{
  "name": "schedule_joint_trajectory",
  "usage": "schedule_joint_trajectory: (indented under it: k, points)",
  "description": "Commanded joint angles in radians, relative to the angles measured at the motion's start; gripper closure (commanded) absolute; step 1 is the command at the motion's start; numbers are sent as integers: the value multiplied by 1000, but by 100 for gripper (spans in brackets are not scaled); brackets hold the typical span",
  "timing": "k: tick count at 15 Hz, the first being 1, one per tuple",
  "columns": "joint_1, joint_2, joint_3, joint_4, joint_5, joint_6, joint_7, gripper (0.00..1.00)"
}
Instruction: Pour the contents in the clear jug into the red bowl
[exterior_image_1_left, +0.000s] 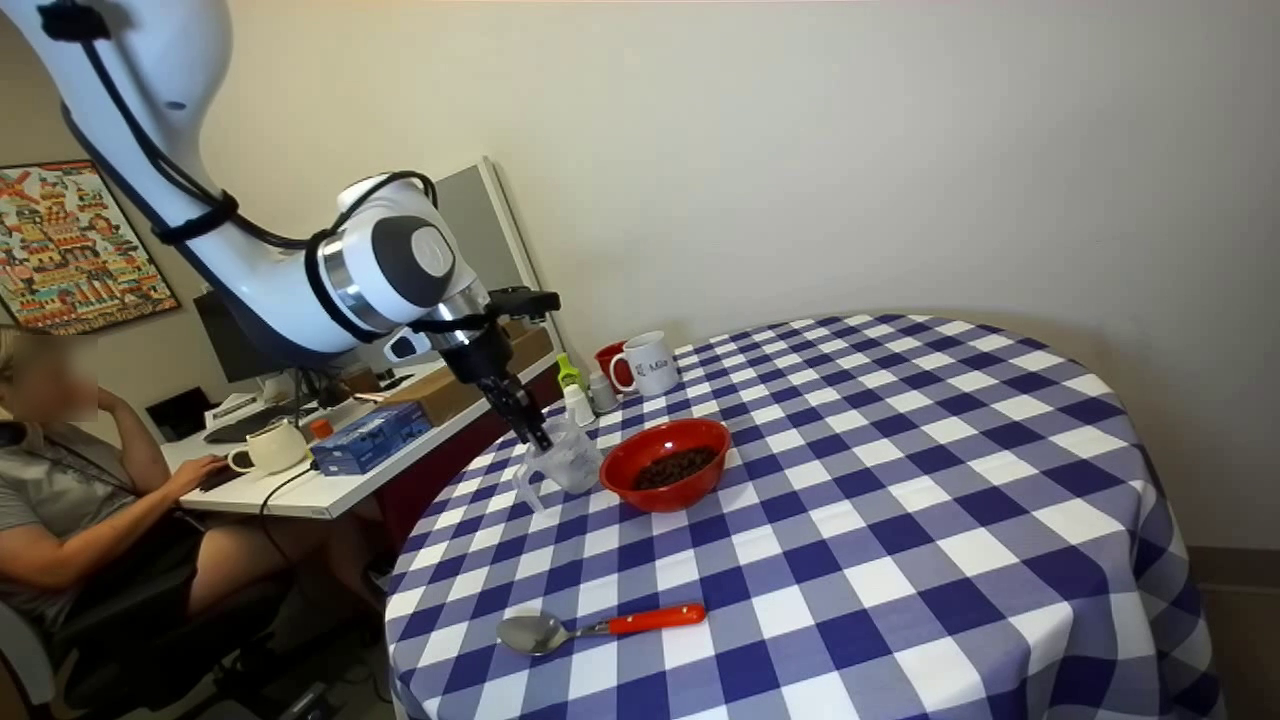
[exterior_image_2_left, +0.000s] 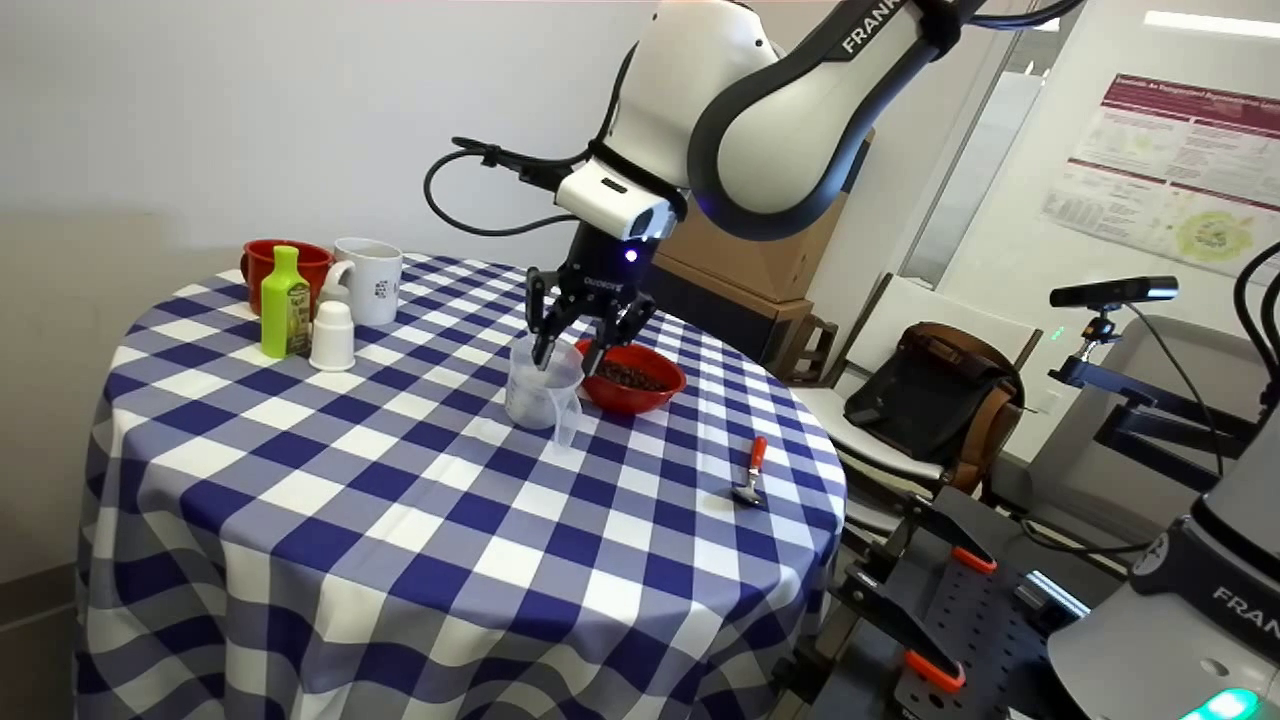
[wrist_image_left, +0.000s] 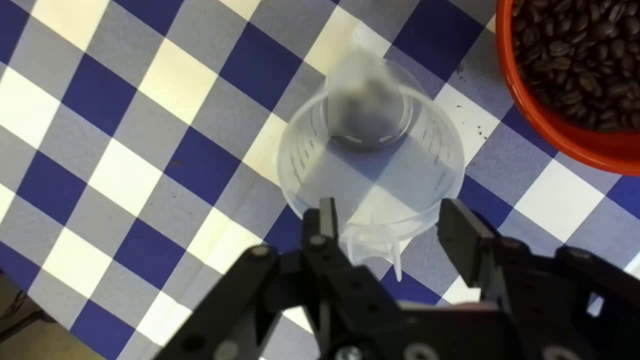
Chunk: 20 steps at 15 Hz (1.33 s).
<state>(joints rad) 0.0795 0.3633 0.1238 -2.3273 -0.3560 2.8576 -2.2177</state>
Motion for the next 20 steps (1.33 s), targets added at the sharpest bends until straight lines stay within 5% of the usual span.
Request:
schedule_joint_trajectory:
  k: [1, 5, 10, 14, 18, 20]
  points:
    - [-46, -44, 76, -11, 89, -38, -8, 11]
    - [-151, -108, 238, 53, 421, -344, -125, 0]
    - [-140, -182, 143, 276, 664, -626, -66, 0]
    - [-147, -206, 36, 411, 740, -642, -3, 0]
    - [-147, -229, -37, 413, 740, -510, 113, 0]
    - [-145, -215, -38, 422, 734, -536, 77, 0]
